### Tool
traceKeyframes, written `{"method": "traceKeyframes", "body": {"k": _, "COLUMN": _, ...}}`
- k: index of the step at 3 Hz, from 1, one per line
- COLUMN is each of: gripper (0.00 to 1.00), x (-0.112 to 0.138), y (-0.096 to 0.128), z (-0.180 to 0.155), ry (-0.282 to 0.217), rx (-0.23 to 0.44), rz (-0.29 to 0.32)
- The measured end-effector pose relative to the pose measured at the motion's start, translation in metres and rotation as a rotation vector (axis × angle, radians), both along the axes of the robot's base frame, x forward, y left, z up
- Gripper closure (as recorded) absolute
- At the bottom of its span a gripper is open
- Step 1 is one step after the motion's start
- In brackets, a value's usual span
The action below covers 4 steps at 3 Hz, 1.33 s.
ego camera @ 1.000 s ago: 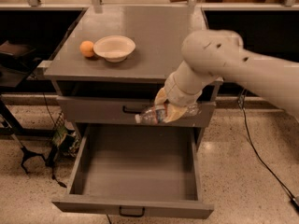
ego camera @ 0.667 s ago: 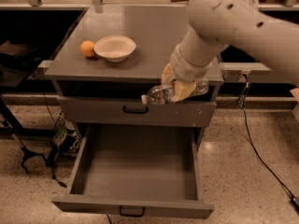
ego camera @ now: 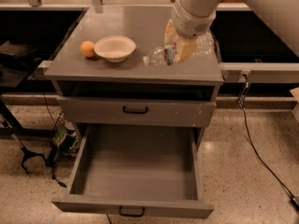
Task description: Pick water bottle from middle drawer and place on counter
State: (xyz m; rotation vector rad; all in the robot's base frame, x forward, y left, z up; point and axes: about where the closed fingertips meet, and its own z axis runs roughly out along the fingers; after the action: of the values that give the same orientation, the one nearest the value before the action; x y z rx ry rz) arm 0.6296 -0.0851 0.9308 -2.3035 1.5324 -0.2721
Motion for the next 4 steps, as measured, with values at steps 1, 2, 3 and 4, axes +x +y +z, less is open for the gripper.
{"method": "traceKeyframes", "body": {"k": 1, "gripper": 1.0, "x": 0.04, "y": 0.003, "z": 0.016, "ry": -0.026, "rx": 0.008, "rz": -0.038}}
{"method": "traceKeyframes", "body": {"k": 2, "gripper": 1.0, "x": 0.071, "y": 0.01, "z": 0.008, "ry": -0.024, "rx": 0.026, "rz": -0.068}}
{"method": "traceKeyframes", "body": {"k": 3, "gripper": 0.99, "x": 0.09, "y": 0.011, "z": -0.034, "ry": 0.043, "rx": 0.046, "rz": -0.099}}
{"method": "traceKeyframes", "body": {"k": 4, "gripper": 0.76, "x": 0.092, "y": 0.003, "z": -0.064, "ry": 0.097, "rx": 0.054, "rz": -0.123}}
